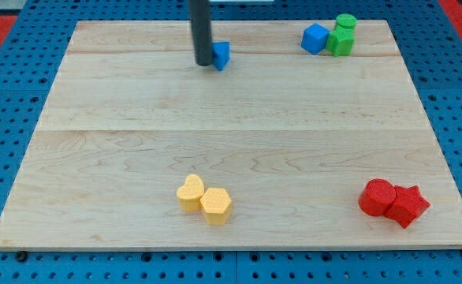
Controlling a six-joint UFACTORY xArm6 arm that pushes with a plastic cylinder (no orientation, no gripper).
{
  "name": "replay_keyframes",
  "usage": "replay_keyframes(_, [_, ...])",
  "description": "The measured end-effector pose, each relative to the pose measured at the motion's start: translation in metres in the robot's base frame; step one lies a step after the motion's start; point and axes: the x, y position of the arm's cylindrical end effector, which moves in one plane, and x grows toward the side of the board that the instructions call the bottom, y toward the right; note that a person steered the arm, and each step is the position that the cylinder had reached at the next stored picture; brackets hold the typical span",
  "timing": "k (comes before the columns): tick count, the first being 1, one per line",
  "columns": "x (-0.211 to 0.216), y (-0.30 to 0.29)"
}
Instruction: Place the blue triangle towards bottom left of blue cube
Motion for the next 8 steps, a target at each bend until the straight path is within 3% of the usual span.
replay_keyframes(1, [-0.002, 0.046])
replay_keyframes(2, [-0.011, 0.056])
replay_keyframes(4, [-0.03, -0.011])
replay_keyframes(6, [-0.052, 0.095])
replay_keyframes(7, [-0.049, 0.102])
replay_keyframes(8, [-0.018, 0.075])
